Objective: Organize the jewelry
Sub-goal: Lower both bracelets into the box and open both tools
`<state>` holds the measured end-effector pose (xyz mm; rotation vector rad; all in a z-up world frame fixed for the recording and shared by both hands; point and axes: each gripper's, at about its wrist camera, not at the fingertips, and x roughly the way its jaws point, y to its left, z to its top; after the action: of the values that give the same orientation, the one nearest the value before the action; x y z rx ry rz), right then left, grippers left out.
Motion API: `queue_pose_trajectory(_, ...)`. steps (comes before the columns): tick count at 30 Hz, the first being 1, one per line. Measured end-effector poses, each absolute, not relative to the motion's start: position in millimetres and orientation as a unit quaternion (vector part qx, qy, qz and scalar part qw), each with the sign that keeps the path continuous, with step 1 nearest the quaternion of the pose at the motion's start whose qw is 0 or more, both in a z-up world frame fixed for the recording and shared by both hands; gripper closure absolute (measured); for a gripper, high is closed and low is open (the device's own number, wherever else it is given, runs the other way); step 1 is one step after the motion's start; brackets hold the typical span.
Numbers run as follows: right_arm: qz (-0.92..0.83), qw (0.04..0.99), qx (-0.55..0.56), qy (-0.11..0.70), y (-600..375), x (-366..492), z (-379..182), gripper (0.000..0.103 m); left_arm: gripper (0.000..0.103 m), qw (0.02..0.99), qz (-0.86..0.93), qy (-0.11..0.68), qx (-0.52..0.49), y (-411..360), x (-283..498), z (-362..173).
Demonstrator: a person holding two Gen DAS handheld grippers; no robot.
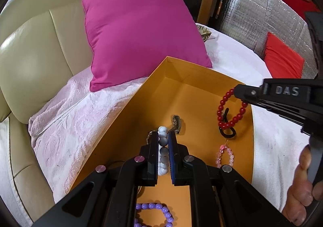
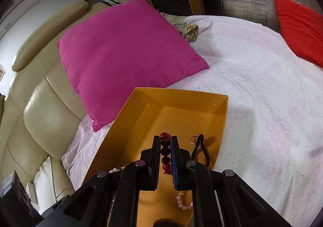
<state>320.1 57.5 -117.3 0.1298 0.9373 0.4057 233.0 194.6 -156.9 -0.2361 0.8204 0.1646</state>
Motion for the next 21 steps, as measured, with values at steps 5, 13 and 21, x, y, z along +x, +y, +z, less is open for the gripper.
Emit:
queue_pose_trajectory(5,0.19,0.866,0.06,0.46,65.9,330.3,-126.2,0.092,0.094,0.903,0.082,0.404,-0.119,198.7,235.6,-160.4)
queue_pose_trajectory(13,0.184,0.861,0.06,0.47,76.0,343.1,-140.8,0.092,0.094,0.897,0.089,0.415,-0.12,201.4,238.6,-166.0)
queue_pose_trajectory(21,0.171,0.851,0.068,0.492,77.9,353.1,-150.9,0.092,0.093,0.887,0.107,0.433,-0.116,203.0,243.9,-172.9)
